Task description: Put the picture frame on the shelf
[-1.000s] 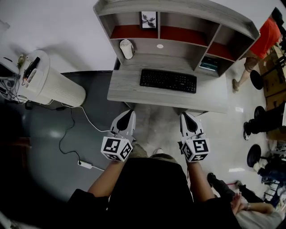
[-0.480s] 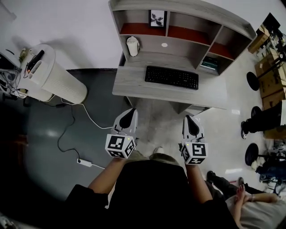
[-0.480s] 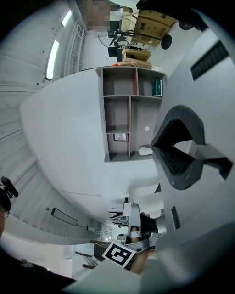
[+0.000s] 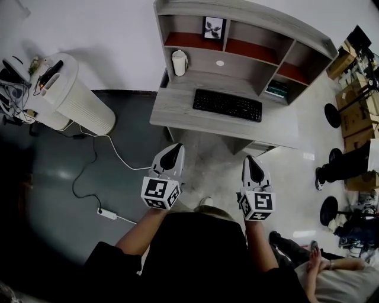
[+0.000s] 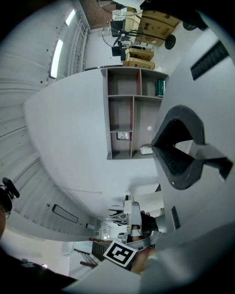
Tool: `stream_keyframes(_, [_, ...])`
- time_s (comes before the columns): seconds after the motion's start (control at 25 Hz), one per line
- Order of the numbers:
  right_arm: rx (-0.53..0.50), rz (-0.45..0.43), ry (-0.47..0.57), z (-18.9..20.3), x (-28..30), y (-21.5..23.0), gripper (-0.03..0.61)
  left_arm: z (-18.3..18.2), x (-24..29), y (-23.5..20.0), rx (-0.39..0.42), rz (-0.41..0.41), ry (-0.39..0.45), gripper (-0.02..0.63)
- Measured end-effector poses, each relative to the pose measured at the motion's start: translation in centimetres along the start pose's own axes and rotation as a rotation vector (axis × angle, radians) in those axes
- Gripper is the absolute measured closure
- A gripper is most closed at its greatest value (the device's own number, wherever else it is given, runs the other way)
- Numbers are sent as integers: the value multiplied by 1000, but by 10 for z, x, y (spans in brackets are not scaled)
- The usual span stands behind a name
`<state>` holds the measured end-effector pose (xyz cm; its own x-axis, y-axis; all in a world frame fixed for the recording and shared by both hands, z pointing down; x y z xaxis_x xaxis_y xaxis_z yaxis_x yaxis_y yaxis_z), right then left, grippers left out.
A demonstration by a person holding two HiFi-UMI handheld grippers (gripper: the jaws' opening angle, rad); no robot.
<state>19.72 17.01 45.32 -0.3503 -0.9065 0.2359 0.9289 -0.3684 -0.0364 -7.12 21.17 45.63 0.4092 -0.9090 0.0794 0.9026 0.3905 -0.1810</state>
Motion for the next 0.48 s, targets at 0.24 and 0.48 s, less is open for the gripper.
stream_keyframes(0.24, [-16,-33,20,-1,-2,2,568,-3,-1,14,19,-14,18,597])
stream_keyframes(0.48, [-28,-47,16,6,-11,10,568,1,-3,30,29,-29,28,597])
Point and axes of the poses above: the fingertips, and each gripper's own axes: x forward along the fingers, y to its right, z out of its underside, the point moved 7 cm from there along -x, backward along the fingers, and after that the axes turned 11 degrees about z, right-handed, at the moved point
